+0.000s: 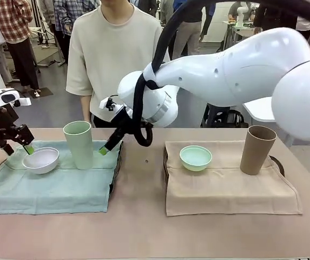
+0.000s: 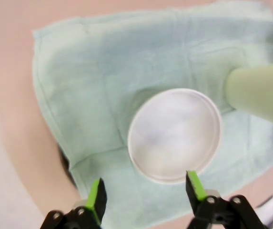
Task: Set up a tray with a mat and arrange the tableware.
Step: Place the Picnic Bowl and Reusable plastic cup back onto the Handle tray in front of the human's position.
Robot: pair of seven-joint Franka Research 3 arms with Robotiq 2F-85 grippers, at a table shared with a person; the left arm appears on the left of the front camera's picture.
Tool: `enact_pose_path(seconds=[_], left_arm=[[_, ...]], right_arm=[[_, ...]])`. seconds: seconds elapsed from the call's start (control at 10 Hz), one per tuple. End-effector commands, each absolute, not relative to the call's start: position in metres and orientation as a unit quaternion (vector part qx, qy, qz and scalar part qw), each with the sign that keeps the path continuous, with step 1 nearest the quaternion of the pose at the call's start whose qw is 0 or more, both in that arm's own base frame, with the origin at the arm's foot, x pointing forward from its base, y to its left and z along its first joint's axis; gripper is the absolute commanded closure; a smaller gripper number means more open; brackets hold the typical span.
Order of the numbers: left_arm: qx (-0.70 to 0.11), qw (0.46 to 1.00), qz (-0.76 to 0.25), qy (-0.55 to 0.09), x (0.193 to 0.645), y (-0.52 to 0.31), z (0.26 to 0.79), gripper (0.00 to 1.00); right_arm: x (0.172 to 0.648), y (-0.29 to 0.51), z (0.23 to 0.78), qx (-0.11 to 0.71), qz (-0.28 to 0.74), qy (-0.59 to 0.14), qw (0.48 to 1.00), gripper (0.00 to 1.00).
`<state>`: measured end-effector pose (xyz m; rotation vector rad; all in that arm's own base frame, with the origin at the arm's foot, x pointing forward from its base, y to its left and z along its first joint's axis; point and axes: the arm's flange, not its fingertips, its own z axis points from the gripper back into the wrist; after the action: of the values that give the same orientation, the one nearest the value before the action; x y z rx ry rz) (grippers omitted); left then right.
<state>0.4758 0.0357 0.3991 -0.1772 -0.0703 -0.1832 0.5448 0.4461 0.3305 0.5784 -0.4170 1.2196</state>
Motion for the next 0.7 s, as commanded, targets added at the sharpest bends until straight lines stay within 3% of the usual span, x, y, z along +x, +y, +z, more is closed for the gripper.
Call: enact_pose_path(seconds=[0.0, 0.3, 0.6], left_arm=[[-0.056, 0.990, -0.122, -0.053, 0.452, 0.019, 0.435, 0.00], [-0.006, 0.992, -0.106, -0.060, 0.449, -0.023, 0.486, 0.00], [0.016, 0.992, -0.109, -0.059, 0.454, -0.064, 0.498, 0.00]], right_arm=[[0.521, 0.433, 0.356, 0.203, 0.490, -0.123, 0.838, 0.00], [0.485, 0.434, 0.423, 0.170, 0.433, -0.059, 0.883, 0.00], [0.446, 0.430, 0.492, 0.111, 0.346, -0.027, 0.931, 0.00]])
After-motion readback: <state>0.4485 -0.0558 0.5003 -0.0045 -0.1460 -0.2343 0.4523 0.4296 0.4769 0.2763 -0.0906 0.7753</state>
